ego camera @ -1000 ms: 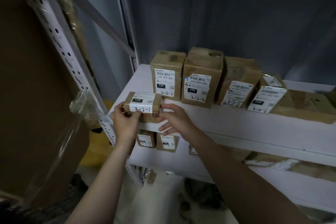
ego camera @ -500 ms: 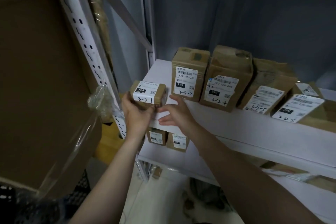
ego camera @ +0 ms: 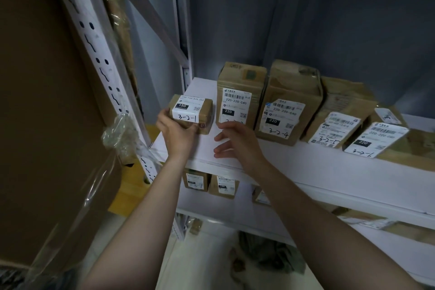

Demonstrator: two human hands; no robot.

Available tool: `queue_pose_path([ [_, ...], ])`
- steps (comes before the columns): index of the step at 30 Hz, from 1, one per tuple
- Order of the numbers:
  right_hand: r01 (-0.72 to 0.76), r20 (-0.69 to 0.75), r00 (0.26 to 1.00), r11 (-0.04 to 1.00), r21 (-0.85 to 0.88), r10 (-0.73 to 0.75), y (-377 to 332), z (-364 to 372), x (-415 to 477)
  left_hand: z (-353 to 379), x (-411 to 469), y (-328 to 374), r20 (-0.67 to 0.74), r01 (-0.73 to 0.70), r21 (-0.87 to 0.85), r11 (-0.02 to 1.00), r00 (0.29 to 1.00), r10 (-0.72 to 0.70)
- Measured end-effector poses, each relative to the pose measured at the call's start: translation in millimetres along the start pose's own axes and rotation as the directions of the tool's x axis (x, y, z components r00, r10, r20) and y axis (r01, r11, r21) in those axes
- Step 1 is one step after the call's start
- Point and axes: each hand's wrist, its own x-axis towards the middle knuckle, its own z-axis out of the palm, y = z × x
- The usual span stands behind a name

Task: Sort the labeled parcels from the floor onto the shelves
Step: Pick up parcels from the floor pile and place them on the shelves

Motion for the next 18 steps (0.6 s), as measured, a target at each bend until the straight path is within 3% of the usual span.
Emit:
queue_pose_path([
  [4,0.018,0.001,1.0,0.999,-0.042,-0.018,-2.7,-9.5,-2.9,13.6,10.0,5.4,0.045,-0.018,-0.008,1.0,0.999,0.019],
  [9,0.055,0.084,0.996,0.97,-0.236,-0.036,-1.5,-16.4,-8.8,21.7,22.9,10.8,0.072,-0.025,0.014,1.0,0.997,0.024],
  [18,0.065,0.093,0.995,0.966,-0.25,-0.043,1.4,-21.4,-16.3,23.4,29.5,7.3,0.122,0.007,-0.014,1.0,0.992,-0.005],
])
